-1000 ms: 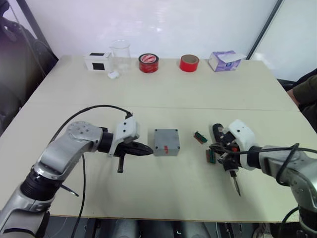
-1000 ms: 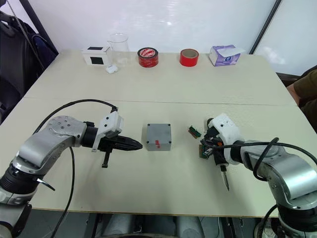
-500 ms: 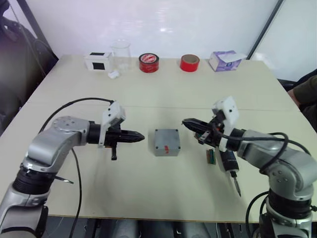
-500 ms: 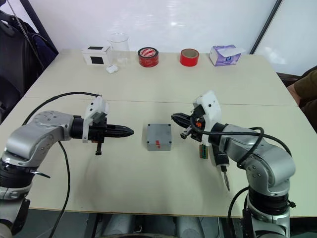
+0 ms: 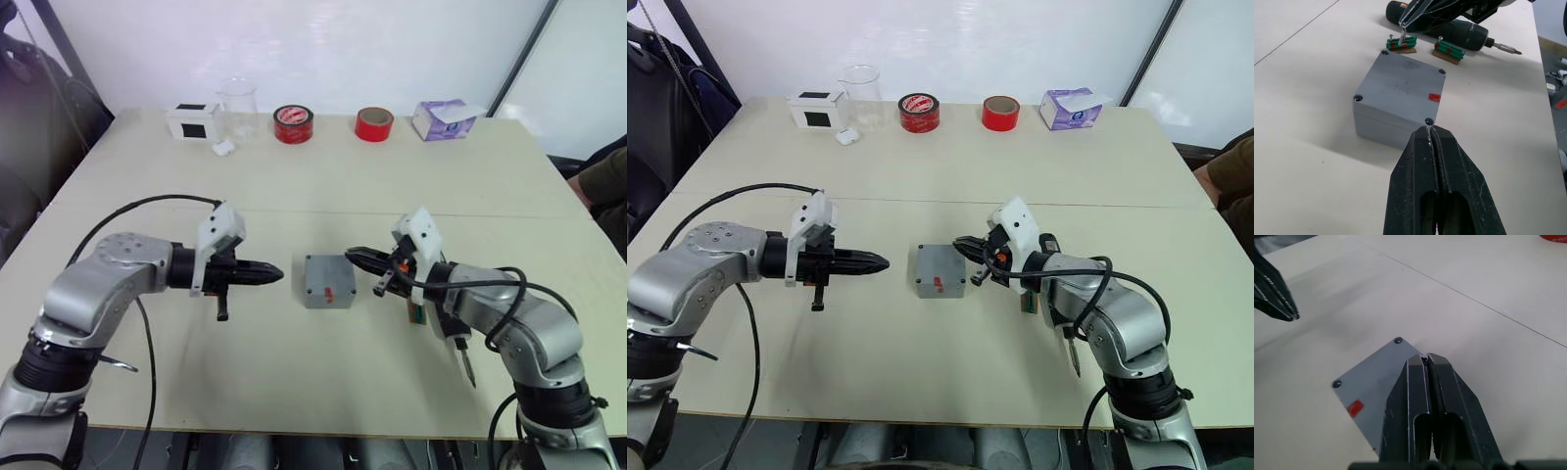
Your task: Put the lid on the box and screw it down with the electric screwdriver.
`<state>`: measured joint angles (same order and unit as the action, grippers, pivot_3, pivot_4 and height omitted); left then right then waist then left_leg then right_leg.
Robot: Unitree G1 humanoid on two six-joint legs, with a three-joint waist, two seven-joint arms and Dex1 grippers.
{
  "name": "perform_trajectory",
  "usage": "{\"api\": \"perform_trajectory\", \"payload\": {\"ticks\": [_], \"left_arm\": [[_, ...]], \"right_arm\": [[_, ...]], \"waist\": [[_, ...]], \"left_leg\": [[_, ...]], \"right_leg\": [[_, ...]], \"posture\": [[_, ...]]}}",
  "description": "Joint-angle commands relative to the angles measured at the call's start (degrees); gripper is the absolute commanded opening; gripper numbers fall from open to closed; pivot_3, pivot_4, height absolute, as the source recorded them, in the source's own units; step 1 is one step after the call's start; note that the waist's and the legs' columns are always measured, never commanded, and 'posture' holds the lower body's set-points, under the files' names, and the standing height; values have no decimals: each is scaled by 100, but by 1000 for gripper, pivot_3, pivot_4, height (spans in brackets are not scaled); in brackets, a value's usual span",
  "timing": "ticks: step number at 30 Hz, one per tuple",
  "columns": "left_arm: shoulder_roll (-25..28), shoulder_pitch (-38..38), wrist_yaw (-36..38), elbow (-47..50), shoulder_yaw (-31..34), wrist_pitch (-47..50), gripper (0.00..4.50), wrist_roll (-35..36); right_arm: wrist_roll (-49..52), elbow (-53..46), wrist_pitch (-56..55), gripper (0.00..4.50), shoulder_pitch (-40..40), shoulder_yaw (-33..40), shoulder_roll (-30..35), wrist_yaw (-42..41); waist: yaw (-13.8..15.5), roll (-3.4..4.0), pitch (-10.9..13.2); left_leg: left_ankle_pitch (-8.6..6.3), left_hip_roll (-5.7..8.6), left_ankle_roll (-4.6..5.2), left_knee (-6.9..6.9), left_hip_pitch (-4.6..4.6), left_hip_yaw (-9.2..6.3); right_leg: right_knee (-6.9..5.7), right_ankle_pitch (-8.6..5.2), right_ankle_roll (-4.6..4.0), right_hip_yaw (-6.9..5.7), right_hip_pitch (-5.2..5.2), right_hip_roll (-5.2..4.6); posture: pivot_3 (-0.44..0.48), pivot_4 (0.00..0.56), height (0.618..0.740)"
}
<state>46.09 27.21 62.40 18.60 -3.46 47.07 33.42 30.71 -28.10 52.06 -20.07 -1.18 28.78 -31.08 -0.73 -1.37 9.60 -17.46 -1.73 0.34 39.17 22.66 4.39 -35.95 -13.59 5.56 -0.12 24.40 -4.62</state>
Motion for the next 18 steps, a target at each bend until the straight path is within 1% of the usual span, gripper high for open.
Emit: {"api": "perform_trajectory", "payload": {"ticks": [1, 18], "left_arm": [[31, 25, -18, 210, 97, 31, 0, 145], [21, 83, -226, 297, 81, 84, 0, 258]], "right_arm": [[-36, -41, -175, 9, -45, 19, 22, -11], [-401, 366, -489, 9, -63, -142, 25, -27]], "waist": [[0, 0, 0], [1, 0, 0]], "left_leg": [[0, 0, 0, 0, 0, 0], [0, 0, 0, 0, 0, 0]], "right_leg": [[0, 0, 0, 0, 0, 0], [-1, 0, 0, 0, 0, 0]], "posture": [[0, 150, 740], [0, 150, 740]]}}
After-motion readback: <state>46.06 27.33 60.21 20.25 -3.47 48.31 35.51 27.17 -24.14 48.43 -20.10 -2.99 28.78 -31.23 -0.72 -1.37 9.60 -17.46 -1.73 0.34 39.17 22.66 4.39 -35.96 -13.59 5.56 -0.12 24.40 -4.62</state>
